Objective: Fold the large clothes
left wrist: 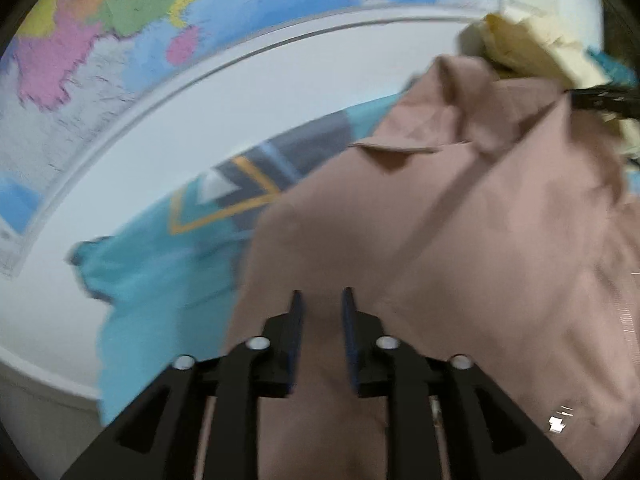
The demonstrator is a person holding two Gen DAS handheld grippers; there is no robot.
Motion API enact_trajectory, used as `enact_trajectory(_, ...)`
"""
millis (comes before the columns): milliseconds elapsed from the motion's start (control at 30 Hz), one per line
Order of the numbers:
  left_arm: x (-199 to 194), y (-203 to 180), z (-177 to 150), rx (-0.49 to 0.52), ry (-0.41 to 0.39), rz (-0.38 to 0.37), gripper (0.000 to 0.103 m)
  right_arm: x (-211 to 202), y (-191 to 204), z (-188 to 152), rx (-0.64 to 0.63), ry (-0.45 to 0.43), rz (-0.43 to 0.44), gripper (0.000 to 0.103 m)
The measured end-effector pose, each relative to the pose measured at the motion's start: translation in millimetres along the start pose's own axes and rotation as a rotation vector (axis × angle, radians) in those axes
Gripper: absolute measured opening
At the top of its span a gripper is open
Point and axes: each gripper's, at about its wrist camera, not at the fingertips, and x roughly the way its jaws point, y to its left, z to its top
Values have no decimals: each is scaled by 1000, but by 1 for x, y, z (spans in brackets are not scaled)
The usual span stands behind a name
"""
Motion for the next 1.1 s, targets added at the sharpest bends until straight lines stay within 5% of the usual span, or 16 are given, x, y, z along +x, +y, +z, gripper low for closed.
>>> enact_trajectory(33,-8,0,-5,8,-32,-30,45,-4,1,0,10,-13,9,33)
enact_trajectory(67,-13,-1,-9,11,-48,-58,70,-15,1,-4,16,-31,19,33)
enact_trajectory(100,-16,-3,-13,14,-56,-92,85,-10,7,-1,14,-39,21,37)
enact_trajectory(267,-6,-22,-22,65,-30,-100,82,-7,37,-20,-68,-37,51,42)
enact_trajectory(367,20,-27,-16,35,41,-73,52,16,50,-33,-112,26,59,54)
enact_trajectory(433,28,-26,-7,9,38,-64,16,32,46,-39,-77,64,51,53)
enact_trajectory(533,28,-22,8,-16,10,-22,11,40,41,-44,-51,74,33,51)
enact_trajectory(667,28,-15,24,-58,-30,23,20,44,44,-46,-49,73,-3,52)
enact_trajectory(733,32,-16,23,-35,-33,78,44,52,48,-45,-56,88,-33,56)
enact_trajectory(833,25,-7,18,-61,-51,98,57,64,59,-48,-122,128,-83,67)
enact_trajectory(1100,-71,49,-37,-195,-158,179,73,68,58,-55,-72,145,-102,67)
